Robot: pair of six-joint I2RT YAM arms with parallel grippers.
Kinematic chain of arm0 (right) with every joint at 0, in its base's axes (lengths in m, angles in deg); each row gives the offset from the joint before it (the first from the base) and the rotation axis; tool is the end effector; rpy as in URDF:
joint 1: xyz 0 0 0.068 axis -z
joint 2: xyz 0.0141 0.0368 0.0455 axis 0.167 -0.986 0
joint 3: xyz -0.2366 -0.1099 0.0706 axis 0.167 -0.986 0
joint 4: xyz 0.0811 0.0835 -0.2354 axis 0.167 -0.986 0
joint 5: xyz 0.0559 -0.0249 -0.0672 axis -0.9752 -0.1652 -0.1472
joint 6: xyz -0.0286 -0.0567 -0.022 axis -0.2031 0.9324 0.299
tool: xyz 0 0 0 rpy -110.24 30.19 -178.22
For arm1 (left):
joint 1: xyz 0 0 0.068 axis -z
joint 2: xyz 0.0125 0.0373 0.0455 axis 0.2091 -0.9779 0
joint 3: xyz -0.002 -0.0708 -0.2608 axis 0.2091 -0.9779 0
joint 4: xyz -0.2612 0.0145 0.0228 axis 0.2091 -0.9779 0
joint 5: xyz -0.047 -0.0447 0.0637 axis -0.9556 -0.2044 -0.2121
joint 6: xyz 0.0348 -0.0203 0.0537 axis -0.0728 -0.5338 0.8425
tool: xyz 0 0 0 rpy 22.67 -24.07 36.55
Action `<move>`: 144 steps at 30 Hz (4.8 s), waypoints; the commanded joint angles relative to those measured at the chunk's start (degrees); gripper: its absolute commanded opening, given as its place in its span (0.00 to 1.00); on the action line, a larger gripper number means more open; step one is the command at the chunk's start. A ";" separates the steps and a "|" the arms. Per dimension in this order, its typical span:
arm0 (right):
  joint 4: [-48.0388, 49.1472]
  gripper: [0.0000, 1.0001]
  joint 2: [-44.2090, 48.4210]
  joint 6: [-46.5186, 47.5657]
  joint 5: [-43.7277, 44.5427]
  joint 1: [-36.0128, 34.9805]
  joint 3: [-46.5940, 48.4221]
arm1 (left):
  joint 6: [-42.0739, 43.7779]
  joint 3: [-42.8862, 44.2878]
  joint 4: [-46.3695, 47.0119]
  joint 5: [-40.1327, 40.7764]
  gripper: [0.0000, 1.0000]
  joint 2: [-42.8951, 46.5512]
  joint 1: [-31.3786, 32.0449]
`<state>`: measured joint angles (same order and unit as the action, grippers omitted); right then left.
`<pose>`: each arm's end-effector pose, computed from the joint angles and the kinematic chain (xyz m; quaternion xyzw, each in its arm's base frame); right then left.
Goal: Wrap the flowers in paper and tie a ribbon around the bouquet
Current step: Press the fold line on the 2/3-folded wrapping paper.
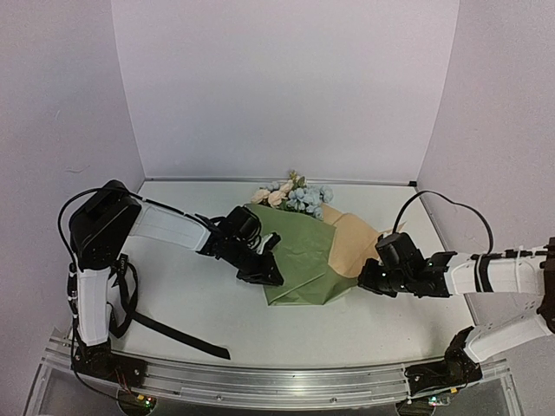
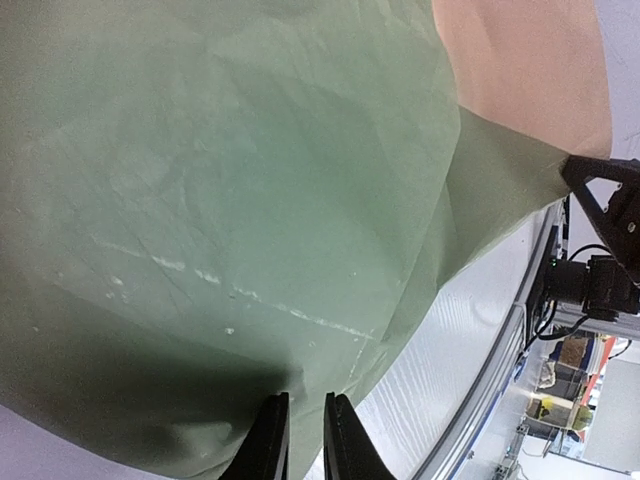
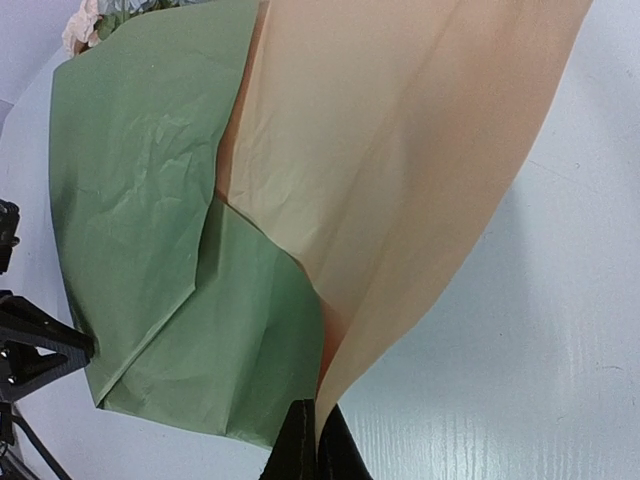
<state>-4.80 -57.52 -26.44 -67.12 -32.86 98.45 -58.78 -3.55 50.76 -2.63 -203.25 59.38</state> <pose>0.1944 0.1713 0.1567 0.0730 0.9215 0.2426 0.2943 0.2657 -0.3312 0.1165 0.2032 0.8926 -0.3987 0.0540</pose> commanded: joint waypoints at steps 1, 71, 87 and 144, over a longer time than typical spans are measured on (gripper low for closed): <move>0.78 0.00 -0.84 -0.16 0.31 -0.43 1.97 | 2.06 1.14 -2.01 -2.06 0.15 -1.57 0.89; -2.42 0.00 -0.53 -1.50 -11.49 -1.03 15.75 | 13.16 29.47 -14.19 -4.06 0.18 -22.75 3.95; -7.46 0.00 3.49 -0.84 -5.77 -1.29 8.68 | 18.21 25.42 -10.72 -11.94 0.21 -10.03 4.32; -15.75 0.00 3.78 3.56 -7.81 -1.51 14.78 | 3.07 -6.04 4.56 -7.84 0.08 9.37 -8.18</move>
<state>-18.88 -52.87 -24.20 -74.93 -33.85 109.88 -52.69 -4.38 52.90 -15.88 -194.57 55.71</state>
